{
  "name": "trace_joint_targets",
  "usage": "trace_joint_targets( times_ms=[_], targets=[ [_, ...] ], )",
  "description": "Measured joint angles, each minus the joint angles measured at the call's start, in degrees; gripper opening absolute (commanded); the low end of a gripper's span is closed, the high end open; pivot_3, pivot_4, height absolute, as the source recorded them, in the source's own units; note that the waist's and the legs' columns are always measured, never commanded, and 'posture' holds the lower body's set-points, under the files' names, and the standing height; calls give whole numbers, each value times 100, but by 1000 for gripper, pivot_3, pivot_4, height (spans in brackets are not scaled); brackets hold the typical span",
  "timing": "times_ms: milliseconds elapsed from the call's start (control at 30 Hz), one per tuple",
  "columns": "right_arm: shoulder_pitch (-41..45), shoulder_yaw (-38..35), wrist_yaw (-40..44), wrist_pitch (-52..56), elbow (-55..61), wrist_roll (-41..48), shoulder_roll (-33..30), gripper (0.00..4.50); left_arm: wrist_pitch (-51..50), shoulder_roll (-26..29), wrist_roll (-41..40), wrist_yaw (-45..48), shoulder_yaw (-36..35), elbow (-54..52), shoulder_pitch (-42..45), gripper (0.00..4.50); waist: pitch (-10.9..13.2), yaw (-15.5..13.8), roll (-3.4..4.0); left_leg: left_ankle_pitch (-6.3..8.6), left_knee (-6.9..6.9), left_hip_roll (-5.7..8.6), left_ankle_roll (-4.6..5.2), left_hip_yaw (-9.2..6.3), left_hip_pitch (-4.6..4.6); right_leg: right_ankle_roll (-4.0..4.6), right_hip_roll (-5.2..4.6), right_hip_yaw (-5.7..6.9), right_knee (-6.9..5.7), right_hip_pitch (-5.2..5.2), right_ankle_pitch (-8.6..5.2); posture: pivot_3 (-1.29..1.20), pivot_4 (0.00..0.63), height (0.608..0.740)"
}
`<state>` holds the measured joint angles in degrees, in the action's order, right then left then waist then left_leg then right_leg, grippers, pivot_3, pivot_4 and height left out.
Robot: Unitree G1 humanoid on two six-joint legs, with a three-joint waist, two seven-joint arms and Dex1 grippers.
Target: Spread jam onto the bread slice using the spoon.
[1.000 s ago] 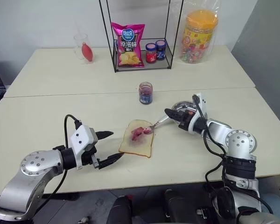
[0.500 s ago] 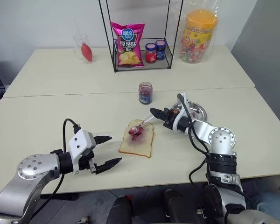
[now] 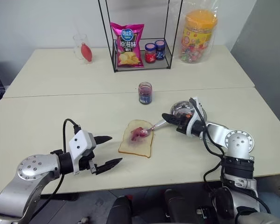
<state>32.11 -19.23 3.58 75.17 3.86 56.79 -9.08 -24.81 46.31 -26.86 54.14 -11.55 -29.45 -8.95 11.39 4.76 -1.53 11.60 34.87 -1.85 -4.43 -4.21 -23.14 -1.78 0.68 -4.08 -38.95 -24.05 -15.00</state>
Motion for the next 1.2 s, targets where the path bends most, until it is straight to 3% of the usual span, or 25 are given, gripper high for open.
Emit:
trace_joint_targets(
  times_ms=[400, 533, 667, 833, 1000, 1200],
  targets=[
    [181, -443, -405, 312, 432, 1044, 62, 18, -276, 6, -204, -109, -140, -111, 49, 4500, 0, 3, 0, 0, 0, 0, 0, 0, 0, 0, 0, 1, -1, -1, 0, 0, 150, 740],
    [200, -535, -519, 89, 447, 1198, -21, 18, -661, 145, -559, -118, -210, -189, 704, 4500, 1, -24, -2, 0, 7, 3, 0, -8, -13, -3, 0, 8, 2, -2, 2, 0, 150, 740],
    [153, -926, -544, -273, 547, 1278, -558, 18, -1086, 474, -1015, -14, -82, -355, 1815, 4500, 1, -51, -3, 0, 12, 12, 0, -8, -25, -11, -1, 0, 19, -3, 5, 0, 150, 740],
    [-121, -1305, -740, -644, 516, 1295, -968, 18, -1300, 442, -887, -29, 806, -379, 2608, 4500, 2, -15, -1, 0, 6, 9, 1, -10, -29, -7, 2, 3, 9, -9, 0, 0, 150, 740],
    [-510, -1435, -540, -1048, 196, 953, -1472, 18, -1472, -249, -637, -304, 1796, -208, 3513, 4500, 1, -37, -4, 0, 13, 12, 1, -9, -26, -10, 2, -2, 7, -4, 2, 0, 150, 740],
    [-626, -1368, -111, -1459, -394, 480, -1779, 18, -1322, -730, -34, -388, 2464, 444, 3983, 4500, 2, 6, -2, 0, 12, 12, 2, -4, -18, -11, 4, -7, -2, -4, 3, 0, 150, 740]
  ],
)
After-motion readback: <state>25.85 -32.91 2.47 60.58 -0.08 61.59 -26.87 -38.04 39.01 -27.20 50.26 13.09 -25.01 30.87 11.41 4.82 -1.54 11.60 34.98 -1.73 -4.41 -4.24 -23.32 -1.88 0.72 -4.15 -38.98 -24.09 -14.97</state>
